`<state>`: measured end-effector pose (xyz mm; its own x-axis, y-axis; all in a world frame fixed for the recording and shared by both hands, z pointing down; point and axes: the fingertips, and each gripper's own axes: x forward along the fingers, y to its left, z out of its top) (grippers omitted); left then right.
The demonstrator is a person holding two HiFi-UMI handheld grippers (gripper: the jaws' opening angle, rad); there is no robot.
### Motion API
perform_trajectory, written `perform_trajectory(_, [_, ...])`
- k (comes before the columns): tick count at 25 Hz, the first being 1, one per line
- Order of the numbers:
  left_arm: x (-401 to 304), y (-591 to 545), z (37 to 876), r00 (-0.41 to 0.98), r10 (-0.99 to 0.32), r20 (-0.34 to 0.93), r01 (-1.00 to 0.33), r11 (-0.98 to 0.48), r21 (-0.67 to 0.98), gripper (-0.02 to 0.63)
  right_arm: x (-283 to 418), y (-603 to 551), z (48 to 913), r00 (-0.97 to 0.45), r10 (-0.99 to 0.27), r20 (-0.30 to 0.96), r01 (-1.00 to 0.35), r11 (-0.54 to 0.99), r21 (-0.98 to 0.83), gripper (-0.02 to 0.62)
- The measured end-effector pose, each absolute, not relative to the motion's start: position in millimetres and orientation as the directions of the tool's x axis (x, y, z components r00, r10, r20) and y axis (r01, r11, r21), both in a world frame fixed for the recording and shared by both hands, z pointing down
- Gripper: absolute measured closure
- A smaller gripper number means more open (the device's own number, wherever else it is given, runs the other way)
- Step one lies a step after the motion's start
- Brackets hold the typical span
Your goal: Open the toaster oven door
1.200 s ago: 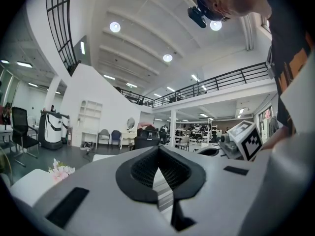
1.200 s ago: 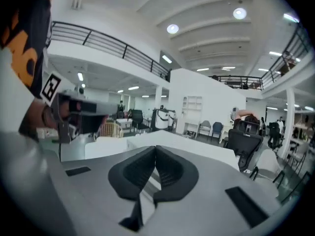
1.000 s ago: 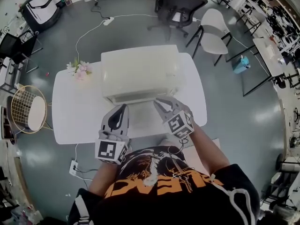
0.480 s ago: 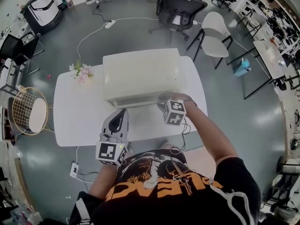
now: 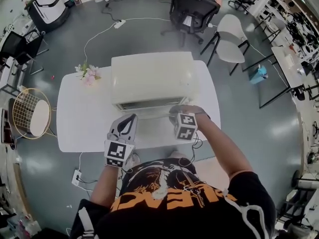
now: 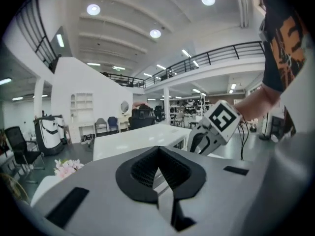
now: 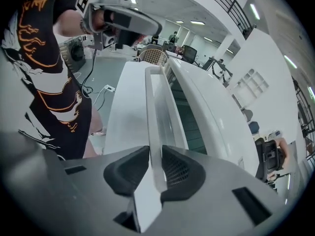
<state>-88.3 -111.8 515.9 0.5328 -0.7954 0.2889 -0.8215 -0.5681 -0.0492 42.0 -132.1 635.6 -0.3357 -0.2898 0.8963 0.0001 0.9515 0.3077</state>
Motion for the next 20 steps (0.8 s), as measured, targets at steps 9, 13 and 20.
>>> perform_trajectory(9, [-83, -118, 594, 0.34, -0.597, 0.727, -0.334, -0.799, -0.5, 0.558, 49, -104, 651, -0.315, -0.237, 0.919, 0.005, 0.968, 0.251, 0.505])
perform_trajectory(13, [-88, -117, 641, 0.219, -0.452, 0.865, -0.122, -0.892, -0.435, 0.505, 47, -97, 655, -0.317, -0.218, 0.923, -0.002, 0.973, 0.229, 0.502])
perform_trajectory(20, [-88, -109, 659, 0.198, -0.397, 0.896, -0.106, -0.918, -0.383, 0.561, 42, -86, 629, -0.365, -0.183, 0.913, -0.018, 0.982, 0.19, 0.515])
